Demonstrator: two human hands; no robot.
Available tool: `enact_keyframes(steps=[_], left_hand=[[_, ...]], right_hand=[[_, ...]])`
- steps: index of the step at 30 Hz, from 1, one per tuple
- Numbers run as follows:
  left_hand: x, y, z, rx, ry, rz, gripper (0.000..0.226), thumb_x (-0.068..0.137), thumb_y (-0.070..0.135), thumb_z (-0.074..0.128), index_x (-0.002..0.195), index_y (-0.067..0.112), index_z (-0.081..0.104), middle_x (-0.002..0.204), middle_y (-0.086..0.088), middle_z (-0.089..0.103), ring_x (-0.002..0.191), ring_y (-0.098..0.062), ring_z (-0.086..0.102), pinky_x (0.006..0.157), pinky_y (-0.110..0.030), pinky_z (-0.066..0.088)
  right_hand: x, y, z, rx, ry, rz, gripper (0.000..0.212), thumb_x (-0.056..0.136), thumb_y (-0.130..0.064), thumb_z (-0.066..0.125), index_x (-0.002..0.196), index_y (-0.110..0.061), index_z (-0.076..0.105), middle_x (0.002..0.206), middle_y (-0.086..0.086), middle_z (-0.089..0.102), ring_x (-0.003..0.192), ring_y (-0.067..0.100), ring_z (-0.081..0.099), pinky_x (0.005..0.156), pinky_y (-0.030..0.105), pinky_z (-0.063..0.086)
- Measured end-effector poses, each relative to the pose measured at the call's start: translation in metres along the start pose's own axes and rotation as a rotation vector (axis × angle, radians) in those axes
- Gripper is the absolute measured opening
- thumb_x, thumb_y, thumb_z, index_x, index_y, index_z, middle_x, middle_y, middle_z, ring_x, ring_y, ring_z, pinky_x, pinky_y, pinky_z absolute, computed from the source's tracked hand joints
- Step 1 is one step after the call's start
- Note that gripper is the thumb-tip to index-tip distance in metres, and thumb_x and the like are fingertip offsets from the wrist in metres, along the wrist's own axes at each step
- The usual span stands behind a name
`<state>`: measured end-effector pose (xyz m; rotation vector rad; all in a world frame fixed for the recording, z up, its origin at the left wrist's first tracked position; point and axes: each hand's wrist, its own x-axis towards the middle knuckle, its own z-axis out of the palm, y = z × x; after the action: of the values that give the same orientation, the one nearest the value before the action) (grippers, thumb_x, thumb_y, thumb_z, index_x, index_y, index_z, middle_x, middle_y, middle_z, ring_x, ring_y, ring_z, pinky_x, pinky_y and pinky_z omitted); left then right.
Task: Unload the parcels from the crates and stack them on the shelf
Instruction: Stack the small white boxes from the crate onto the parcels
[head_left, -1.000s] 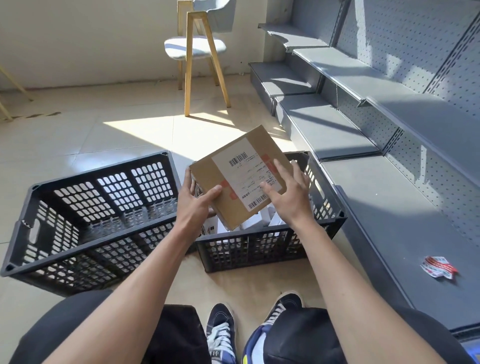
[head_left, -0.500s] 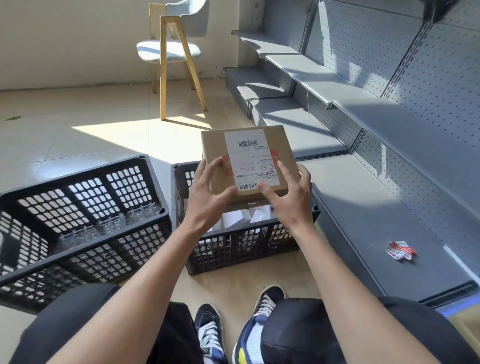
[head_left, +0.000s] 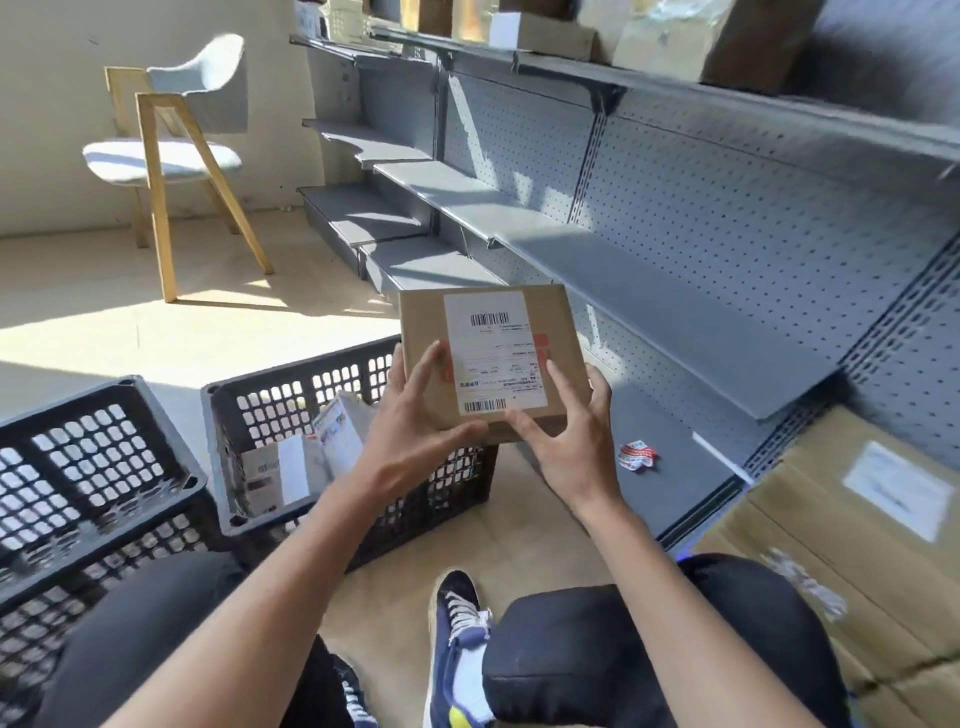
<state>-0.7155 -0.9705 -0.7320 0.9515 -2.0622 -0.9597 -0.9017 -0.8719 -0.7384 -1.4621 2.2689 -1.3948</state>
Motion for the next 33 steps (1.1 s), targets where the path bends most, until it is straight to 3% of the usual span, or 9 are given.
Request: enact_keyframes(steps=[3,6,10,20,26,29,32,33], left_hand=[[0.001,0.021,0.024,-0.008,-0.056,0.07,0.118,0.058,0.074,0.079,0.154,0.057,0.012,0.164,0.014,0.009,0.144,-0.029,0.037,0.108,-0.06,0.046],[-0.002,0.044,0.048,0.001,-0.054,0.15,0.118,0.064,0.056,0.088,0.157,0.048,0.016,0.162,0.022,0.005,0.146,-0.023,0.031,0.112,-0.055,0.042],[-0.004,0.071,0.077,0.006,-0.062,0.216,0.113,0.07,0.042,0.091,0.158,0.042,0.021,0.165,0.009,0.014,0.144,-0.021,0.033,0.115,-0.049,0.041],[-0.005,0.146,0.163,-0.073,-0.285,0.328,0.112,0.068,0.035,0.09,0.158,0.044,0.024,0.163,0.011,0.023,0.139,-0.015,0.044,0.113,-0.047,0.044],[-0.013,0.184,0.212,-0.107,-0.424,0.337,0.112,0.057,0.05,0.081,0.153,0.057,0.023,0.166,0.008,0.022,0.144,-0.014,0.042,0.115,-0.046,0.042],[-0.019,0.202,0.235,-0.122,-0.491,0.39,0.111,0.057,0.052,0.08,0.155,0.052,0.027,0.166,0.014,0.02,0.146,-0.005,0.033,0.119,-0.041,0.037],[-0.02,0.217,0.26,-0.09,-0.558,0.442,0.106,0.068,0.035,0.091,0.155,0.048,0.031,0.166,0.014,0.02,0.136,0.02,0.021,0.119,-0.022,0.029],[-0.019,0.222,0.269,-0.066,-0.587,0.45,0.105,0.07,0.032,0.092,0.155,0.047,0.031,0.166,0.016,0.019,0.135,0.017,0.023,0.119,-0.024,0.03]], right_hand=[[-0.013,0.006,-0.047,-0.039,0.036,0.022,0.076,0.085,-0.056,0.072,0.152,-0.035,0.04,0.164,-0.003,0.011,0.152,0.017,0.015,0.121,0.043,0.026],[-0.023,0.013,-0.089,-0.065,0.051,0.03,0.074,0.086,-0.052,0.073,0.15,-0.037,0.041,0.165,-0.004,0.01,0.152,0.015,0.012,0.121,0.045,0.027],[-0.04,0.026,-0.134,-0.058,0.089,0.072,0.071,0.086,-0.05,0.073,0.15,-0.037,0.043,0.164,-0.006,0.011,0.152,0.012,0.013,0.122,0.043,0.027],[-0.097,0.07,-0.242,-0.062,0.242,0.201,0.061,0.091,-0.043,0.071,0.147,-0.035,0.049,0.163,-0.007,0.017,0.15,0.005,0.014,0.122,0.031,0.021],[-0.127,0.096,-0.298,-0.078,0.318,0.267,0.056,0.096,-0.042,0.064,0.149,-0.032,0.046,0.161,-0.01,0.024,0.146,-0.005,0.017,0.117,0.021,0.017],[-0.136,0.11,-0.322,-0.068,0.365,0.316,0.057,0.099,-0.039,0.062,0.151,-0.031,0.042,0.159,-0.012,0.032,0.145,-0.005,0.022,0.122,0.029,0.022],[-0.145,0.12,-0.343,-0.027,0.398,0.397,0.062,0.098,-0.038,0.063,0.154,-0.032,0.036,0.16,-0.015,0.032,0.145,-0.003,0.025,0.121,0.025,0.022],[-0.148,0.123,-0.349,-0.012,0.407,0.424,0.063,0.098,-0.035,0.064,0.155,-0.032,0.036,0.16,-0.015,0.032,0.145,-0.002,0.025,0.119,0.023,0.021]])
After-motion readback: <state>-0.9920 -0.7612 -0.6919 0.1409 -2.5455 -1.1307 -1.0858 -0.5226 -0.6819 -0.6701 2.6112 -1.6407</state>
